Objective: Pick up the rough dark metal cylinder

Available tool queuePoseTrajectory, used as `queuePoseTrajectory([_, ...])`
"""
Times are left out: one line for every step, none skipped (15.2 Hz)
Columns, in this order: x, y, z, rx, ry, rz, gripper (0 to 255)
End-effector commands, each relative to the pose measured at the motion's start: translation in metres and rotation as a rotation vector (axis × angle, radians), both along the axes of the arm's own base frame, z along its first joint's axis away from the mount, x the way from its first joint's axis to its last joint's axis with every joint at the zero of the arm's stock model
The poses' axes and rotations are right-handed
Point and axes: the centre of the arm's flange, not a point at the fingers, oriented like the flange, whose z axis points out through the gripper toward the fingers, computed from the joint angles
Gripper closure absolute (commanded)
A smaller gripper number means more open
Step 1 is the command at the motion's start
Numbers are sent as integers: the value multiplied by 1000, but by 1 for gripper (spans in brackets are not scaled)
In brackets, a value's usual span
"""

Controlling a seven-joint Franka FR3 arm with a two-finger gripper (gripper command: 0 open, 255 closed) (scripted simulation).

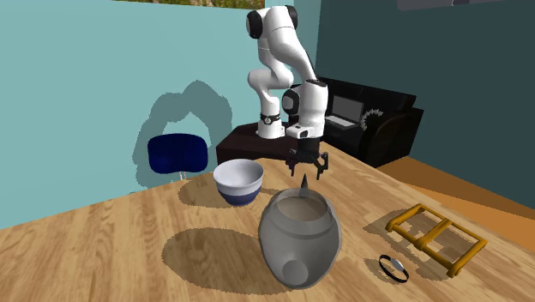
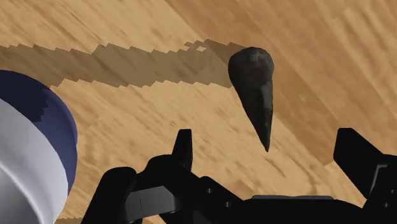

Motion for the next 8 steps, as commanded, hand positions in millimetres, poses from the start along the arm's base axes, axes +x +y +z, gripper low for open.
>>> queuePoseTrajectory([1, 2, -11, 0, -1, 0, 0])
queuePoseTrajectory([1, 2, -16, 0, -1, 0, 0])
queuePoseTrajectory([1, 2, -22, 0, -1, 0, 0])
queuePoseTrajectory([1, 2, -27, 0, -1, 0, 0])
queuePoseTrajectory([1, 2, -30, 0, -1, 0, 0])
queuePoseTrajectory([1, 2, -30, 0, -1, 0, 0])
queuePoseTrajectory([1, 1, -30, 0, -1, 0, 255])
queuePoseTrajectory([1, 1, -30, 0, -1, 0, 255])
